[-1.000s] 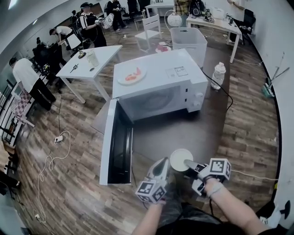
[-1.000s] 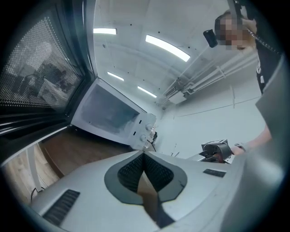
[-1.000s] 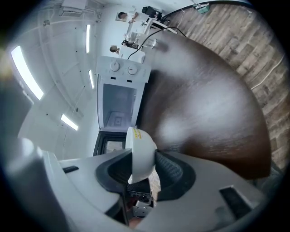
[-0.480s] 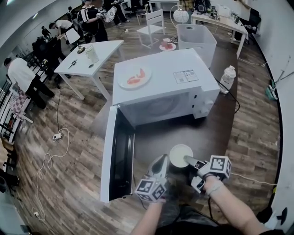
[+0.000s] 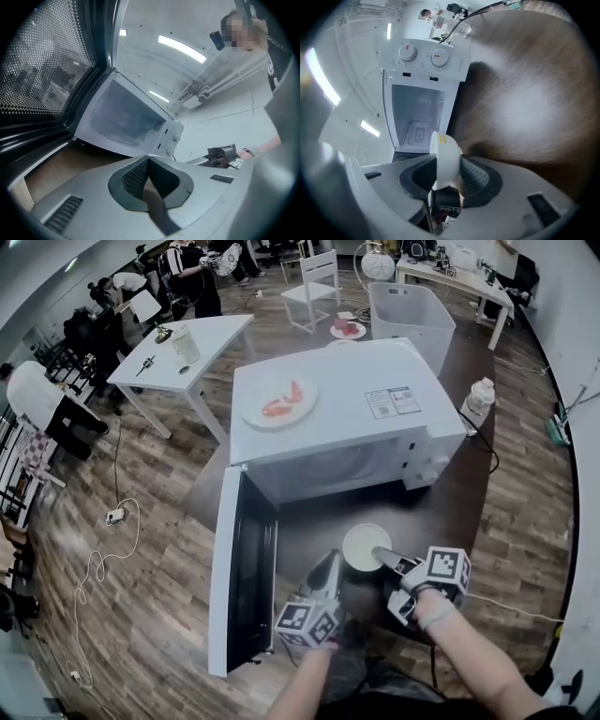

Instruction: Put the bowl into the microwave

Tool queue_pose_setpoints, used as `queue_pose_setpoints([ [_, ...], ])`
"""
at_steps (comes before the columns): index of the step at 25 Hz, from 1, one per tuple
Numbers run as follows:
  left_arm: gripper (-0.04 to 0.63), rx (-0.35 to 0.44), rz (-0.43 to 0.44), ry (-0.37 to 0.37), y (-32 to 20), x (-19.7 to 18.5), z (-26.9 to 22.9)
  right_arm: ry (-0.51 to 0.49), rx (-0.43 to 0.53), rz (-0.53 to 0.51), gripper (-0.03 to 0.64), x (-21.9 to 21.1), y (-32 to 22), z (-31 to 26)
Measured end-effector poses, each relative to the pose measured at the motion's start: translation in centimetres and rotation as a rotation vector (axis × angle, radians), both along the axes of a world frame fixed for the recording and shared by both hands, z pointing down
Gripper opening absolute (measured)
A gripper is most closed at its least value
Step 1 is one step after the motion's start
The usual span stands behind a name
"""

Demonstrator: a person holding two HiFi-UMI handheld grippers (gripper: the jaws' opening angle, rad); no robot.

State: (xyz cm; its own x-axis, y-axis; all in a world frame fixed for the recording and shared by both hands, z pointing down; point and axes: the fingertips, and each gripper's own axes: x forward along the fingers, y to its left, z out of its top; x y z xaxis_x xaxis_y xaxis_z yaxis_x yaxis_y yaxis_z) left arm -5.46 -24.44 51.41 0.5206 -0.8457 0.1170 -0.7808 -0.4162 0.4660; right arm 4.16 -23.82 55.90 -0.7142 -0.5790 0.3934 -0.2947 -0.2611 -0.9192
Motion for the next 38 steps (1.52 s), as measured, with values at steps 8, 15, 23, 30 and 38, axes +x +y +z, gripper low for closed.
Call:
queue_pose_setpoints([
  [8, 0.002, -0.015, -0.013, 0.010, -2.0, -0.7, 0.4, -0.001, 0.009, 0.018, 0.140, -0.7, -3.9, -0.5],
  [15, 0.002, -0.028, -0.017, 0.017, -3.7, -0.9, 0.9, 0.006, 0.028, 0.003, 0.140, -2.4, -7.5, -1.3],
  [23, 0.002, -0.027, -0.013, 0.031, -6.3, -0.7, 0.8, 0.000, 0.037, 0.010, 0.140, -4.2, -11.5, -1.7],
  [30, 0.002, -0.020, -0.021, 0.043, -7.9, -1.0, 0.6, -0.015, 0.026, 0.030, 0.140, -5.0, -13.2, -1.5],
  [38, 0.002, -0.002, -0.024, 0.065, -8.8, -1.1, -0.1, -0.008, 0.041, 0.032, 0.140, -5.8, -13.6, -1.9],
])
